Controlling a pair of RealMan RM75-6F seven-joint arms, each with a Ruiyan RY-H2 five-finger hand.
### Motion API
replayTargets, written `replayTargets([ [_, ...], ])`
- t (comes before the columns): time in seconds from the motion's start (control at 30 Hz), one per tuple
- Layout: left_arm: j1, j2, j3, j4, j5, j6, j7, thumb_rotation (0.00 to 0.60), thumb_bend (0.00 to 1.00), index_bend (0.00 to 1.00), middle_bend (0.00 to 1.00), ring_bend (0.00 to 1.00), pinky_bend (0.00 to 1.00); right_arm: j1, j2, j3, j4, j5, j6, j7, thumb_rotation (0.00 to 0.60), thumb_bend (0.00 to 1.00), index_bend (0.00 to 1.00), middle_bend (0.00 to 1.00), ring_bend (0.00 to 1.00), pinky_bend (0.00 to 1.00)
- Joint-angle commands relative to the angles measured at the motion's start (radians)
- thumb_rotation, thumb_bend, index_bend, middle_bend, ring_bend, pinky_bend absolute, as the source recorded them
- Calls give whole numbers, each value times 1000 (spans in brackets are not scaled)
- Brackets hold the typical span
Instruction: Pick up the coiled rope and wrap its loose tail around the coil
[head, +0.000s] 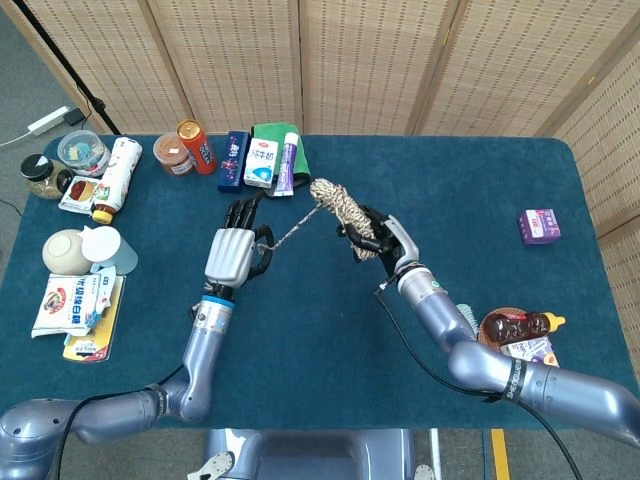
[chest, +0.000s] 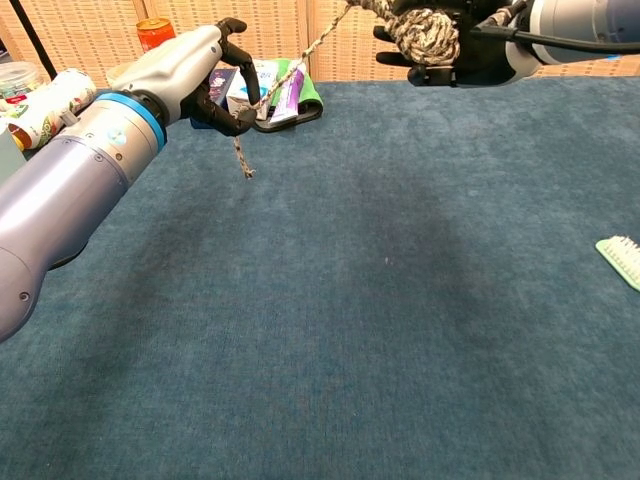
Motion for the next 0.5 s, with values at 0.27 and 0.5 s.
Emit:
replayTargets([
  [0.27, 8, 3, -1, -12, 6, -5, 4, 600, 395, 596, 0, 0, 0, 19, -33, 9, -6, 79, 79, -102, 600, 1000, 754, 514, 411, 719],
  [0.5, 10, 2, -6, -23, 10, -8, 10, 600, 395, 596, 0, 0, 0, 4, -42, 27, -17, 78, 75, -141, 600, 1000, 754, 514, 411, 719],
])
